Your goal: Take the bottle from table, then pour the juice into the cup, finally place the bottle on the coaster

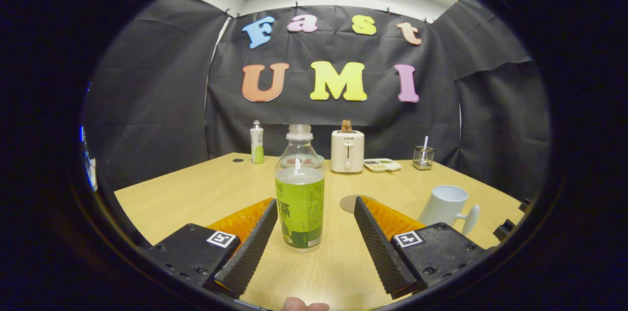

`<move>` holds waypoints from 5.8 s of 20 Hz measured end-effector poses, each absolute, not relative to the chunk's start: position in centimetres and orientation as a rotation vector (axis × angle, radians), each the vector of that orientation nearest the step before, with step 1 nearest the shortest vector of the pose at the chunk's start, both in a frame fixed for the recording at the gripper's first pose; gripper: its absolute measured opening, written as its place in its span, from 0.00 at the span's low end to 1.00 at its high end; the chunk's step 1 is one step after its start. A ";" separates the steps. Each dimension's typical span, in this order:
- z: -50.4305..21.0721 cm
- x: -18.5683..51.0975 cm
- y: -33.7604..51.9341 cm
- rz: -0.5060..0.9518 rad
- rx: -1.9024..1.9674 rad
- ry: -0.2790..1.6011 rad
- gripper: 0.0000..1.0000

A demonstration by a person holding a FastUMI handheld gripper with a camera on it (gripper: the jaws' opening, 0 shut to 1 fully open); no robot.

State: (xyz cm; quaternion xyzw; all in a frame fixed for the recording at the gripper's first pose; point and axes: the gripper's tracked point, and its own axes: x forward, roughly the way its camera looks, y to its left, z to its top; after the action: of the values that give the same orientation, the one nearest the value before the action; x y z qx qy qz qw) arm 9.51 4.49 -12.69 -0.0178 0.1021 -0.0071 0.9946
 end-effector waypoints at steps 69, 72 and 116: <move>-5.4 13.6 -1.5 0.165 1.407 0.132 0.78; -4.5 13.9 -2.0 0.164 1.493 0.103 0.78; 1.6 15.5 -5.3 0.252 1.922 -0.039 0.77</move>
State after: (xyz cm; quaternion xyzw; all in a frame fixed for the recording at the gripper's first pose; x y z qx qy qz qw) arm 15.47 -5.33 1.59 0.8174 -0.0164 0.1072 0.5658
